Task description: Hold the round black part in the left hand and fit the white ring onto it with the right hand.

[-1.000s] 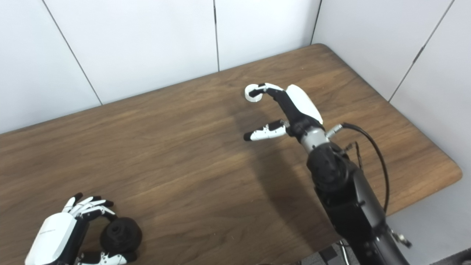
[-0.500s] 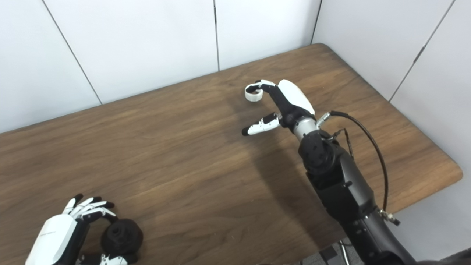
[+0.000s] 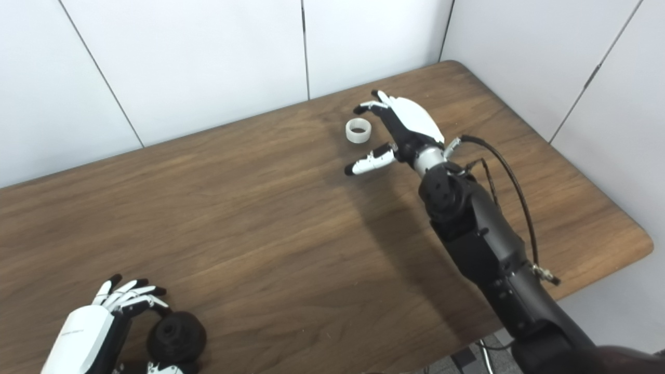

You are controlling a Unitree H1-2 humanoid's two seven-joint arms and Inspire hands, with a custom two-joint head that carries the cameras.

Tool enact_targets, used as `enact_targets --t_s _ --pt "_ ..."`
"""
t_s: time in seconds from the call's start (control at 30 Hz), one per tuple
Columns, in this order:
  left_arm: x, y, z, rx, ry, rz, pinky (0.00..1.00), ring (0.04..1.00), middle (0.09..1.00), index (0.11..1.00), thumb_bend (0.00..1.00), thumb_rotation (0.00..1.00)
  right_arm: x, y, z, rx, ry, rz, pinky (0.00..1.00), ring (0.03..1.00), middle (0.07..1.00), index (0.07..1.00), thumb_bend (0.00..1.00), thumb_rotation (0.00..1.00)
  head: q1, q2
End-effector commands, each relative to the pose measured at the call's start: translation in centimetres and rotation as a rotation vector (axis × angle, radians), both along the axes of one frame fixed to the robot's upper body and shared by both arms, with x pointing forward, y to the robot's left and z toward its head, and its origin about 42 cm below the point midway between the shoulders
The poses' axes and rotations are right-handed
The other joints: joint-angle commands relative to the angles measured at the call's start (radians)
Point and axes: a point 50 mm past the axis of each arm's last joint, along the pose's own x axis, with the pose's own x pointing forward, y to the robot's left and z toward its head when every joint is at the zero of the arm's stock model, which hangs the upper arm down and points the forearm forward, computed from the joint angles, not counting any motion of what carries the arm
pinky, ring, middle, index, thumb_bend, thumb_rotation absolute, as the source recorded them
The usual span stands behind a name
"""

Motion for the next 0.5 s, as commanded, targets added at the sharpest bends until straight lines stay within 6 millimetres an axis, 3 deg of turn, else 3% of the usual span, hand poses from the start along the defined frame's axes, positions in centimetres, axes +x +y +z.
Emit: enact_targets --t_s 0.0,0.47 --pt "0.0 0.1 0.4 0.006 -0.031 -0.009 1.0 0.88 0.772 0.485 0.52 0.05 1.1 -0.6 2.5 -0.061 -0.064 -0.003 1.0 1.0 1.0 0.824 0.88 0.27 0.0 0.001" --pt "-0.2 0.1 0.3 0.011 -0.022 0.0 1.0 0.884 0.78 0.485 0.52 0.05 4.4 -1.1 3.3 -0.109 -0.029 -0.042 1.0 1.0 1.0 0.818 0.89 0.31 0.007 -0.006"
